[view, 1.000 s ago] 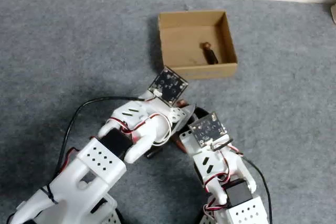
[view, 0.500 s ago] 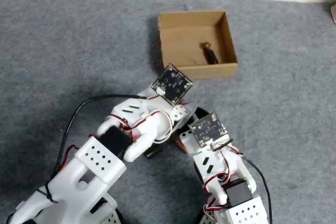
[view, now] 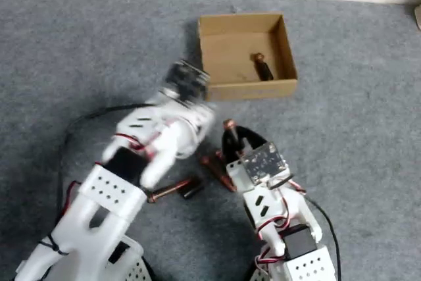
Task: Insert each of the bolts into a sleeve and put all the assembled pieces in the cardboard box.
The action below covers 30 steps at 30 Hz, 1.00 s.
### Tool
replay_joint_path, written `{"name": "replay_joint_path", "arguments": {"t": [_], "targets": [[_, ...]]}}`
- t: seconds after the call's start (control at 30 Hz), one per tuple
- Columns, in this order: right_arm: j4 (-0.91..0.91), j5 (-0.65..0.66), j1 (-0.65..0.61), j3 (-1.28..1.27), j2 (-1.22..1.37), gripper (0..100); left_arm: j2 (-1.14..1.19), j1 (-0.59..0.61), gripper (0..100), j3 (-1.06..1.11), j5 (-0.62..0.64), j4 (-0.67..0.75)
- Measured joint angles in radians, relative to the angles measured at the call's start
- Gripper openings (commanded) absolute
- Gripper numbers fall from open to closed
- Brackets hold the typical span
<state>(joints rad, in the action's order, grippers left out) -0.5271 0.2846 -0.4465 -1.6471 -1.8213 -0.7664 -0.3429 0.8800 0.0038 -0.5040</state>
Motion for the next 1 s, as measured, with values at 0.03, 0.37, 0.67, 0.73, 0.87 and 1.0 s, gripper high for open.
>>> {"name": "replay_joint_path", "arguments": {"t": [0.03,0.37,0.67,0.73,0.87,1.0], "targets": [[0.021,0.0,0.02,0.0,0.0,0.5,0.0,0.035,13,0.029,0.011,0.043],[0.069,0.011,0.126,0.023,0.041,0.5,0.025,0.173,13,0.184,0.023,0.324],[0.069,0.04,0.232,0.586,0.674,0.5,0.319,0.247,13,0.064,0.049,0.356],[0.069,0.04,0.252,0.779,0.898,0.5,0.384,0.255,13,0.021,0.069,0.356],[0.049,0.043,0.292,1.189,1.363,0.5,0.465,0.275,13,-0.034,0.075,0.356],[-0.086,0.043,0.311,1.616,1.821,0.5,0.477,0.273,13,-0.049,0.075,0.356]]}}
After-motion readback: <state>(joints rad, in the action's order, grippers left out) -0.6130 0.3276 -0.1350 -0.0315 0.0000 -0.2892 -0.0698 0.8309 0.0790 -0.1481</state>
